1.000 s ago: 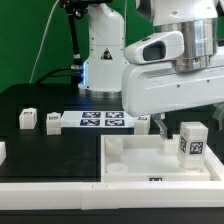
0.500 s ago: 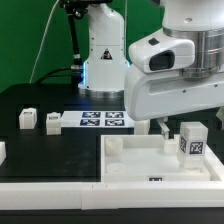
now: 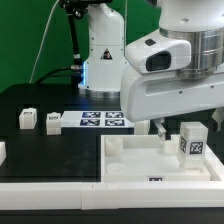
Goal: Assemble one leg
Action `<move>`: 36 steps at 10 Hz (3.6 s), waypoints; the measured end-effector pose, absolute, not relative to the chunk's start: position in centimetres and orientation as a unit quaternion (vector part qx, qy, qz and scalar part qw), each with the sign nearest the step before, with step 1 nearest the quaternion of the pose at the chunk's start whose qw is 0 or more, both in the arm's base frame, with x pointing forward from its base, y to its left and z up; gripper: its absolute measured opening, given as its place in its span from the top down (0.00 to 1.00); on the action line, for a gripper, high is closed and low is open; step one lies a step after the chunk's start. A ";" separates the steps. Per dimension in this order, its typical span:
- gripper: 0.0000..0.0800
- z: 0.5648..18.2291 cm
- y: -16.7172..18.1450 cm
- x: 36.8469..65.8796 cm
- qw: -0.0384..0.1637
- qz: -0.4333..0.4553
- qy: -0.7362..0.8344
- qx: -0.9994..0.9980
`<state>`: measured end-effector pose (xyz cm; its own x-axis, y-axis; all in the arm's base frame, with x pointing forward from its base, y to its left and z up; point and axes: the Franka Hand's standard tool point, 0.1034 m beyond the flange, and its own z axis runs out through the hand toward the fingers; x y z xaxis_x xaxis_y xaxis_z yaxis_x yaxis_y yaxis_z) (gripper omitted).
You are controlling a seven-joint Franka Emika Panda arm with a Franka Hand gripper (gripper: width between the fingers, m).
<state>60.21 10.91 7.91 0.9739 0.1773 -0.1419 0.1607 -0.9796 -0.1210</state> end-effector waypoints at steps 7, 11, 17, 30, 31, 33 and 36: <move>0.64 7.9 10.9 60.2 0.052 0.079 -0.041 -0.995; 0.63 7.7 11.5 60.2 0.058 0.052 0.225 -0.971; 0.63 7.7 12.8 60.2 0.050 0.055 0.476 -0.876; 0.19 7.4 11.9 60.1 0.029 0.028 -0.108 -0.993; 0.35 7.4 12.0 60.1 0.029 0.028 -0.117 -0.992; 0.52 7.4 12.0 60.1 0.029 0.028 -0.116 -0.992; 0.64 7.4 12.0 60.1 0.030 0.028 -0.103 -0.994</move>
Offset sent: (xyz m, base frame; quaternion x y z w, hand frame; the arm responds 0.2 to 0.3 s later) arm 0.0000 0.0000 0.0000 0.0000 0.0000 0.0000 1.0000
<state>60.10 11.95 7.35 0.9774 0.2054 -0.0504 0.2021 -0.9772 -0.0647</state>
